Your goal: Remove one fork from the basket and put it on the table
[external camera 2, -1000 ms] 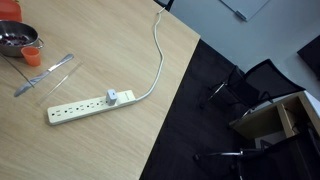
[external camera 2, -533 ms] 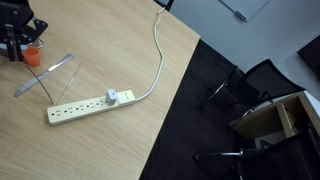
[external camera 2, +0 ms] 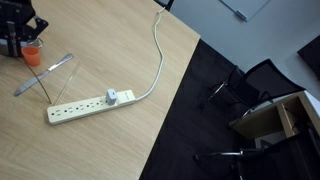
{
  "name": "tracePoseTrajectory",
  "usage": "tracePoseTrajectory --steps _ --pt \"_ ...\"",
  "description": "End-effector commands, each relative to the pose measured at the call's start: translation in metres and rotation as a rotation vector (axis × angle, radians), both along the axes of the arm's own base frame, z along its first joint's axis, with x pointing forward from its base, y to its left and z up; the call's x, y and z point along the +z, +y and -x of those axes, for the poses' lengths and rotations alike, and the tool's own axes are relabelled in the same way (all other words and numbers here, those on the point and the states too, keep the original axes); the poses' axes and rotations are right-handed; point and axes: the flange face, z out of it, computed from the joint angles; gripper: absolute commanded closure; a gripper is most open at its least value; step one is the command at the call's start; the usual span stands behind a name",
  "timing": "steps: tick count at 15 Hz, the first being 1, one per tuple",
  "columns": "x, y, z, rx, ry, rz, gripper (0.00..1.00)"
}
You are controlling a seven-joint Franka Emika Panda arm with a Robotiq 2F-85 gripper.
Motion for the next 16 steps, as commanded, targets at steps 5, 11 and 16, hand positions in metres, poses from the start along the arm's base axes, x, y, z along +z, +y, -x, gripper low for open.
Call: tracePoseTrajectory --steps 5,11,16 --pt "-0.019 -0.018 -0.023 -0.108 0.101 -0.198 0.6" --pt "-0.013 -0.007 -0.035 -0.101 0.073 -0.295 0.17" --pt "0.0 0.013 -0.035 -0.07 0.035 -0.306 0.07"
